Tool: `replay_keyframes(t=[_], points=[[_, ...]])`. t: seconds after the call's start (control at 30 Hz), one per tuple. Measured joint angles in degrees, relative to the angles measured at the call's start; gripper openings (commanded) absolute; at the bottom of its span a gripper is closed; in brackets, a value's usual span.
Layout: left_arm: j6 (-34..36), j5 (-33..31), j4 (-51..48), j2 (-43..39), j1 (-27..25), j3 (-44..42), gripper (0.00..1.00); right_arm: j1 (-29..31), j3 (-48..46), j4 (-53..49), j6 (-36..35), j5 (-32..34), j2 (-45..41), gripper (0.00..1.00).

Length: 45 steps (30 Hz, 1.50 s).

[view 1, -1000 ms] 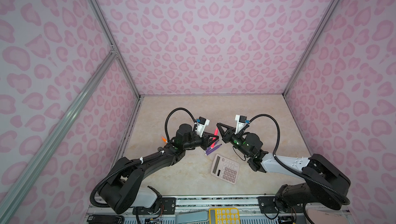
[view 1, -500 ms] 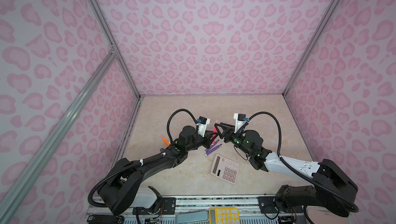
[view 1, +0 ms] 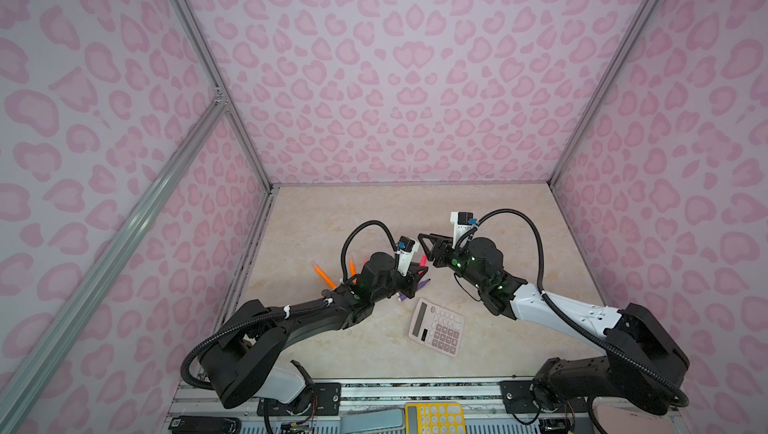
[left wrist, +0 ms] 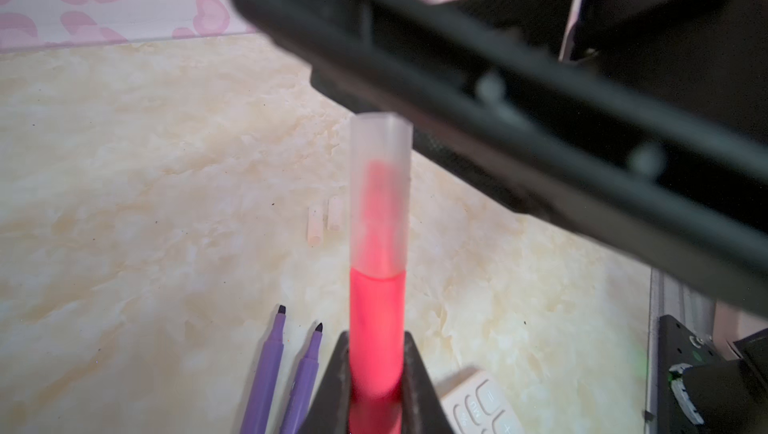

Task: Insert the pens into the pen caps
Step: 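Open the right gripper and press the cap down onto the marker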

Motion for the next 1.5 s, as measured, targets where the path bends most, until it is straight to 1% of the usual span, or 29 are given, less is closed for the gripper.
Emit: replay_keyframes(t=[0.13,0.23,0.33,0.53,0.57,0.67,0.73,0.8,1.03,1.1,1.23,1.5], points=[[0.55,-1.20,-0.20,0.07,-0.17,0.31,0.03,-0.17,0.48,-1.16,-0.02,-0.02,0.92,0.51],[0.76,-1.64,-0.20,0.28,-0.28,0.63,0.03,-0.37,1.53,-2.03,-0.02,-0.28,2.03,0.49],[1.01,-1.64,-0.39,0.57,-0.52,0.83,0.03,-0.59,2.67,-2.45,-0.02,-0.85,2.93,0.42],[1.25,-1.66,-0.83,0.94,-0.76,1.11,0.03,-0.96,3.72,-3.65,-0.04,-1.66,3.85,0.42],[1.31,-1.66,-0.90,0.94,-0.79,1.11,0.03,-1.01,3.89,-3.89,-0.04,-1.62,3.96,0.39],[1.62,-1.66,-1.31,0.96,-0.83,1.16,0.03,-1.03,4.39,-4.42,-0.22,-1.73,4.44,0.27],[1.62,-1.66,-1.46,0.96,-0.90,1.22,0.03,-1.03,4.70,-4.59,-0.26,-2.12,4.83,0.17],[1.64,-1.68,-1.46,1.01,-0.87,1.29,0.03,-1.09,4.94,-4.81,-0.44,-2.12,5.03,0.11],[1.40,-3.02,-2.95,1.05,-0.72,1.99,0.03,-1.20,5.27,-4.59,-0.44,-2.54,5.92,0.00],[0.52,-2.82,-3.78,1.03,-0.39,2.58,0.03,-1.20,5.27,-4.04,-0.42,-2.49,6.16,0.00],[-0.39,-0.48,-5.22,0.57,1.16,3.08,0.04,-0.39,5.27,-2.73,-0.42,-1.05,6.69,0.00],[0.28,3.91,-9.75,-0.59,4.50,5.31,0.04,2.73,6.29,-0.87,-0.42,6.32,7.65,0.00]])
